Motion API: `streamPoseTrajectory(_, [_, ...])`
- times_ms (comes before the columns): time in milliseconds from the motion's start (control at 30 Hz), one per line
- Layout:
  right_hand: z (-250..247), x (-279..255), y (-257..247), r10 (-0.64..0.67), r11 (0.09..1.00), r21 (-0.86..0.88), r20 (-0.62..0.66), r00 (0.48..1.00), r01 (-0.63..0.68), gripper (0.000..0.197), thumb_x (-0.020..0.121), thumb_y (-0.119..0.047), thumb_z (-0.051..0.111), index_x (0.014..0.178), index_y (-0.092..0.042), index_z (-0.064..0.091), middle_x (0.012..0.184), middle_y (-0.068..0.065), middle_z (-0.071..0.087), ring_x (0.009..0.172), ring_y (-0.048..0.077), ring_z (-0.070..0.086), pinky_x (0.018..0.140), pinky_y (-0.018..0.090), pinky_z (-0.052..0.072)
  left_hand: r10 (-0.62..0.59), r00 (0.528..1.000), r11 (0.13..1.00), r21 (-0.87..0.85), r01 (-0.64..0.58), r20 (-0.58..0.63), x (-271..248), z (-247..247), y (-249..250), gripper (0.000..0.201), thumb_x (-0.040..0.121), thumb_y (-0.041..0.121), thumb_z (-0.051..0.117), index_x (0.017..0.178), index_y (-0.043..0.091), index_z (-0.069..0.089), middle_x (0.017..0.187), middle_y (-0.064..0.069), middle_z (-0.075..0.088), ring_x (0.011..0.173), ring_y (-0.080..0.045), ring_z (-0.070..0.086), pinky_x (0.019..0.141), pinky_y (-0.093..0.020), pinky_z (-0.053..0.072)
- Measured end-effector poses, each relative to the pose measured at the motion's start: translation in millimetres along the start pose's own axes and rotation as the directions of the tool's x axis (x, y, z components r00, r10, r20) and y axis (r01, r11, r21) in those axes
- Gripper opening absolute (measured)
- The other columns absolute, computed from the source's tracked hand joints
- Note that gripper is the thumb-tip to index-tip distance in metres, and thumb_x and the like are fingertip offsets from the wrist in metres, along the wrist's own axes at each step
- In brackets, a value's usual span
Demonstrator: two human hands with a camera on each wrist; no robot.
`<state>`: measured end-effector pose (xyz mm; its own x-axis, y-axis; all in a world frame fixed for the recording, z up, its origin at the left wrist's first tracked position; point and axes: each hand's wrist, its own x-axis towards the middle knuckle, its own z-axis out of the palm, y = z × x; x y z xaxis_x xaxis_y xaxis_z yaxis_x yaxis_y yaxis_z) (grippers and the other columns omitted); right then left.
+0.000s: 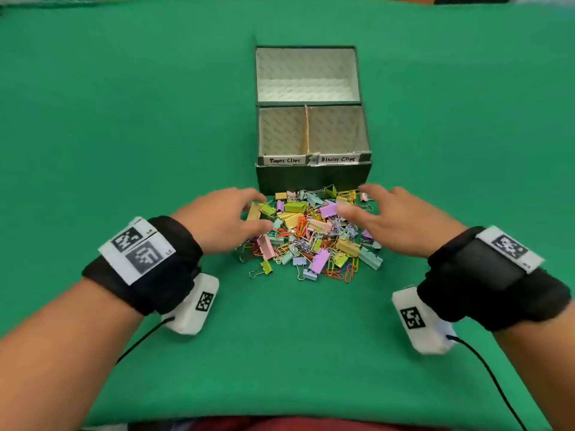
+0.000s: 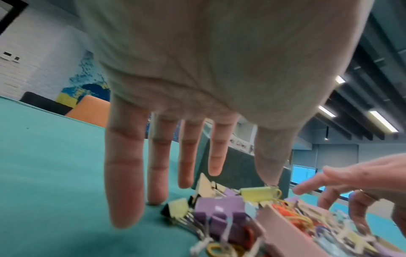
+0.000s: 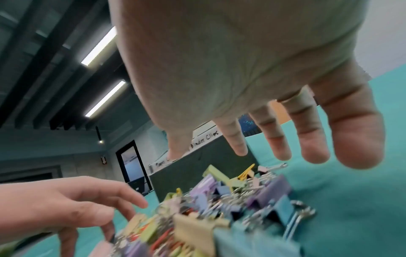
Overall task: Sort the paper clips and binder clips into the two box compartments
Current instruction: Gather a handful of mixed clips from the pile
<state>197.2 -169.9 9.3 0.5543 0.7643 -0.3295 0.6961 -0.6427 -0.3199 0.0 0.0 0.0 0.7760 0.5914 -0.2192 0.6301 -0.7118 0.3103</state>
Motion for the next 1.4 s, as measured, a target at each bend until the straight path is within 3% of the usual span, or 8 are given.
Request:
streamPoseTrajectory(133, [14,-15,-8,-0.044,0.997,-0.057,0.081,0.996,0.049,0.113,0.048,-0.101,0.031,0.146,-0.047,0.009,0.155,0.008,0.023,0.138,0.038,0.033,0.109,0.053,0.035,-0.001,0.998,1.000,0.025,0.000,0.058,-5,6,5,0.060,0.082,0.056,0.062,0.135,0.034,0.045,0.130,0.000,0.054,0.103,-0.018,0.054,0.090,-0.031,0.044])
streamPoseTrajectory(367, [26,-10,-31,-0.127,0.978,-0.146,0.145,0.981,0.148,0.126,0.047,-0.088,0.063,0.145,-0.052,-0.007,0.162,-0.004,-0.011,0.148,0.033,-0.005,0.112,0.059,0.024,0.073,0.994,0.978,-0.202,-0.055,0.084,-7,2,14,0.064,0.073,0.046,0.076,0.130,0.044,0.046,0.127,0.006,0.051,0.102,-0.011,0.059,0.091,-0.032,0.047])
streamPoseTrajectory(533, [28,3,-38,-0.160,0.942,-0.277,0.130,0.979,0.190,0.110,0.052,-0.086,0.062,0.143,-0.051,0.012,0.154,0.003,0.024,0.142,0.034,0.022,0.107,0.058,0.030,0.072,0.997,0.992,-0.105,-0.070,0.015,-4,-6,17,0.058,0.078,0.046,0.071,0.130,0.042,0.046,0.115,0.010,0.049,0.101,-0.009,0.051,0.082,-0.024,0.038])
streamPoseTrajectory(667, [22,9,-40,-0.193,0.901,-0.382,0.066,0.979,0.204,0.099,0.056,-0.088,0.055,0.140,-0.047,0.024,0.140,0.002,0.043,0.131,0.031,0.036,0.103,0.055,0.028,0.028,0.994,0.999,-0.039,-0.024,0.105,-1,-5,14,0.056,0.075,0.049,0.072,0.126,0.042,0.049,0.112,0.011,0.052,0.084,-0.007,0.056,0.084,-0.030,0.046])
streamPoseTrajectory(867, [21,13,-46,-0.180,0.934,-0.283,0.159,0.971,0.219,0.098,0.060,-0.077,0.067,0.142,-0.047,0.024,0.136,0.007,0.041,0.130,0.035,0.033,0.100,0.051,0.041,0.021,0.988,1.000,-0.016,-0.019,0.153,0,4,20,0.055,0.077,0.047,0.072,0.126,0.043,0.048,0.114,0.006,0.046,0.088,-0.011,0.058,0.087,-0.032,0.047])
streamPoseTrajectory(1100, [18,24,-44,-0.242,0.953,-0.168,0.090,0.966,0.254,0.067,0.069,-0.049,0.075,0.129,-0.040,0.047,0.104,0.005,0.048,0.086,0.025,0.045,0.083,0.036,0.047,0.028,0.996,0.999,-0.048,-0.024,0.086,-4,3,19,0.042,0.085,0.050,0.060,0.125,0.042,0.049,0.117,0.006,0.050,0.086,-0.010,0.051,0.088,-0.030,0.044])
streamPoseTrajectory(1300, [18,21,-47,-0.282,0.940,-0.176,0.086,0.955,0.294,0.070,0.074,-0.045,0.073,0.136,-0.044,0.042,0.118,0.007,0.054,0.102,0.028,0.052,0.091,0.039,0.048,0.034,0.997,0.998,-0.059,-0.029,0.072,-6,3,19,0.039,0.087,0.049,0.059,0.124,0.041,0.051,0.116,0.006,0.052,0.087,-0.010,0.053,0.088,-0.029,0.044])
streamPoseTrajectory(1400, [15,20,-48,-0.317,0.933,-0.158,0.066,0.946,0.323,0.055,0.074,-0.042,0.074,0.126,-0.036,0.056,0.109,0.003,0.063,0.091,0.021,0.051,0.077,0.030,0.043,0.038,0.997,0.998,-0.059,-0.034,0.065,-7,4,19,0.038,0.087,0.050,0.058,0.124,0.041,0.051,0.116,0.007,0.052,0.087,-0.009,0.052,0.088,-0.030,0.044])
